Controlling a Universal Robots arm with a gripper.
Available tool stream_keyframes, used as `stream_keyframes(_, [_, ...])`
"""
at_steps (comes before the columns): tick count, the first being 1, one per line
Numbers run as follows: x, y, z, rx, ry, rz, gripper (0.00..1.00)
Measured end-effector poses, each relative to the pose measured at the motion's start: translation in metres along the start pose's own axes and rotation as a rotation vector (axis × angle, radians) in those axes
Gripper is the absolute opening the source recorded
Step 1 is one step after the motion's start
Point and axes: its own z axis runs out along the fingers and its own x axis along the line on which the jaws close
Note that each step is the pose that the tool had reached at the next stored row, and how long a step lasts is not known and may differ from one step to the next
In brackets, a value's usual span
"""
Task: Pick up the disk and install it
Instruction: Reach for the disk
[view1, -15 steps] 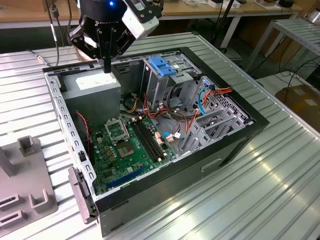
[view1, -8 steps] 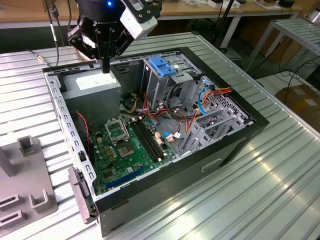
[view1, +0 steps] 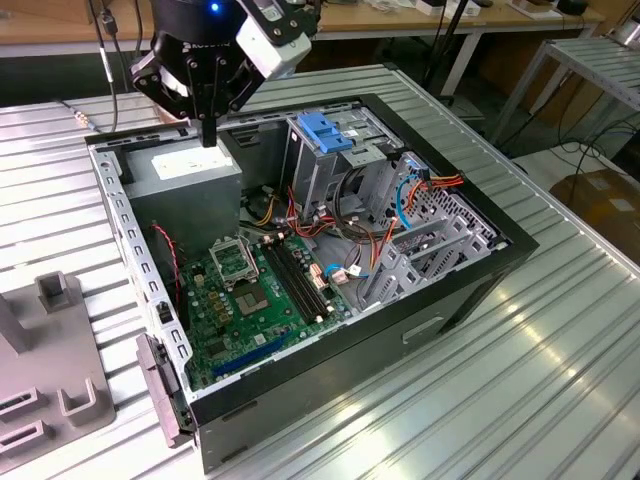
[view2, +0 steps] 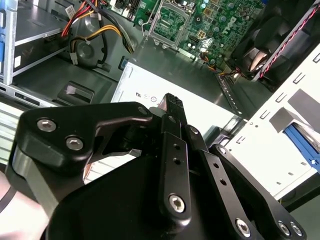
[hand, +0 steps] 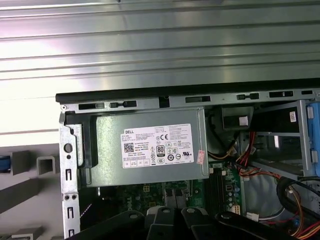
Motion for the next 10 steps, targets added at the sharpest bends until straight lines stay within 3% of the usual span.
stream_keyframes(10, [0.0055, -0.0004, -0.0002, 0.0, 0.0, 0.0, 0.1])
